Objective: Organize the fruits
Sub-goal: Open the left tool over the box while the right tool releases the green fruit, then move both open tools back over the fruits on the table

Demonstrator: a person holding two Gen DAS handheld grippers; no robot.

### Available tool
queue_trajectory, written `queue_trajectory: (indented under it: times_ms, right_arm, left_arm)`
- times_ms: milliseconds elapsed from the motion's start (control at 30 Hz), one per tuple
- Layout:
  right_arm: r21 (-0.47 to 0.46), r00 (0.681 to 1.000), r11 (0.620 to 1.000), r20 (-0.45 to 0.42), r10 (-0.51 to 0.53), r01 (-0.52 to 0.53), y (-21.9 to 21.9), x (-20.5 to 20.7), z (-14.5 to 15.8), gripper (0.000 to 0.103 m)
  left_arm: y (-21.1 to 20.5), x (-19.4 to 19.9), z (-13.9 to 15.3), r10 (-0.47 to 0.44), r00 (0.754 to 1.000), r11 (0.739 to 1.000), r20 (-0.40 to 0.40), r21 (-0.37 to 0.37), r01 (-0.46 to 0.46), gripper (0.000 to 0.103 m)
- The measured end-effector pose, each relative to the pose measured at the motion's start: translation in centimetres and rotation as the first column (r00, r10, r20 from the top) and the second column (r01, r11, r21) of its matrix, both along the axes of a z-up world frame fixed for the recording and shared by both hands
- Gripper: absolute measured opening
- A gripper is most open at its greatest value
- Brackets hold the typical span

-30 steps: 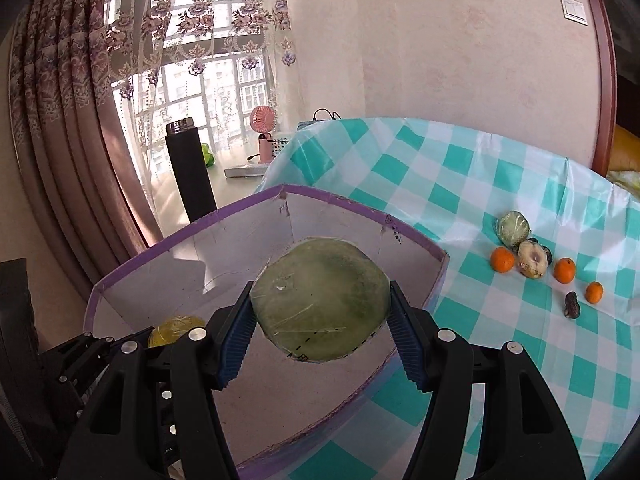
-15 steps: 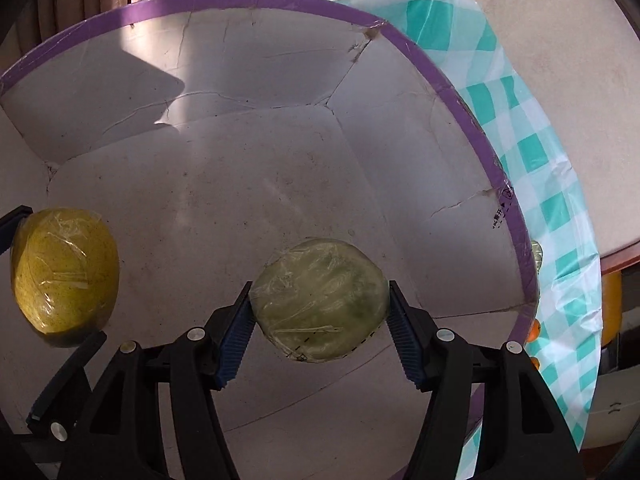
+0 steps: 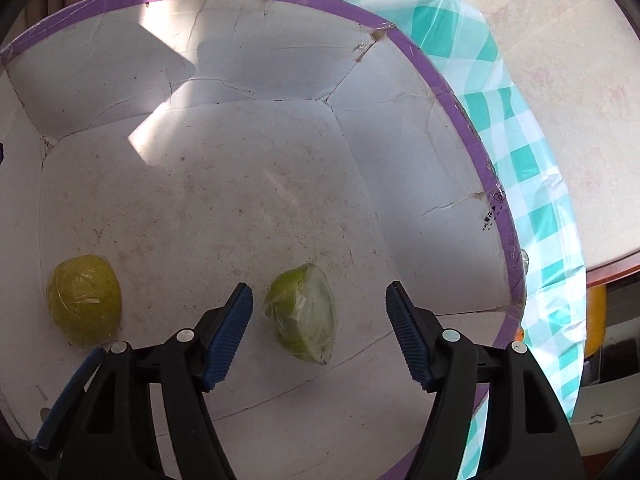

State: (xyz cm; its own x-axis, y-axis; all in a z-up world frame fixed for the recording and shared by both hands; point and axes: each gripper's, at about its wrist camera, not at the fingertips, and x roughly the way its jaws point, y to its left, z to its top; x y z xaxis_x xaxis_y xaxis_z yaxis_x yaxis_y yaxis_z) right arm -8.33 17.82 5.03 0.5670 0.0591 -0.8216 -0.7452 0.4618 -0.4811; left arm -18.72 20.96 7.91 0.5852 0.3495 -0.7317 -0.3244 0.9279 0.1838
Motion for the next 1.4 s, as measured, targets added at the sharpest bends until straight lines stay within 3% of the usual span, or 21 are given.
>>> queue_trajectory:
  times_ms: [267, 400, 500, 600, 667, 767, 867, 1000, 1133, 1233, 1300, 1400]
  right_arm:
    - [0.045, 0.990, 0.999, 0.135, -0.032, 0.026, -0.1, -0.9, 0.9, 0.081]
    - [0.229, 0.980, 0.972, 0.179, -0.084, 0.042, -1.6, -0.8, 2.7, 0.082]
    - [0.438, 0.971, 0.899, 0.211, -0.115, 0.012, -4.2, -1.2, 5.1, 0.082]
    - [0.620, 0.951, 0.783, 0.265, -0.162, -0.039, -8.0, -2.4, 7.7, 0.085]
    - [0.702, 0.931, 0.710, 0.292, -0.218, -0.054, -10.9, -2.7, 8.9, 0.086]
    - [0.771, 0.908, 0.637, 0.266, -0.323, 0.001, -15.2, -2.3, 9.3, 0.086]
    - [0.801, 0.863, 0.587, 0.212, -0.458, 0.115, -19.8, -0.4, 7.9, 0.086]
    - [0.801, 0.795, 0.521, 0.097, -0.599, 0.296, -25.4, 2.5, 5.2, 0.086]
    - [0.782, 0.697, 0.423, -0.021, -0.717, 0.459, -30.7, 5.4, 3.1, 0.087]
    - [0.748, 0.628, 0.409, -0.012, -0.778, 0.522, -34.0, 6.4, 1.7, 0.087]
    - [0.708, 0.574, 0.403, -0.005, -0.819, 0.580, -36.0, 7.2, 0.5, 0.086]
    - [0.684, 0.518, 0.334, -0.075, -0.852, 0.649, -39.0, 7.9, -1.2, 0.086]
  left_arm:
    - [-0.1, -0.6, 0.4, 0.038, 0.999, 0.998, 0.029, 0.047, -0.039, 0.101]
    - [-1.3, -2.6, 2.2, 0.055, 0.987, 0.989, 0.152, 0.125, -0.074, 0.101]
    - [-2.6, -4.6, 4.5, 0.046, 0.953, 0.974, 0.299, 0.199, -0.109, 0.101]
    - [-4.6, -6.6, 6.5, 0.020, 0.902, 0.962, 0.432, 0.238, -0.135, 0.101]
    - [-6.2, -7.6, 7.5, -0.011, 0.865, 0.964, 0.501, 0.235, -0.124, 0.101]
    - [-8.7, -8.6, 8.3, -0.077, 0.814, 0.971, 0.576, 0.229, -0.071, 0.101]
    - [-12.0, -8.5, 8.5, -0.151, 0.790, 0.975, 0.594, 0.220, 0.021, 0.101]
    - [-16.2, -6.0, 8.0, -0.248, 0.807, 0.968, 0.536, 0.177, 0.180, 0.101]
    - [-21.1, -2.6, 6.4, -0.361, 0.812, 0.932, 0.459, 0.163, 0.322, 0.101]
    - [-24.2, 0.9, 4.6, -0.422, 0.813, 0.906, 0.402, 0.142, 0.399, 0.101]
    - [-25.5, 4.0, 3.1, -0.437, 0.829, 0.895, 0.349, 0.077, 0.440, 0.101]
    - [-26.1, 8.8, 0.5, -0.408, 0.865, 0.897, 0.292, -0.045, 0.439, 0.101]
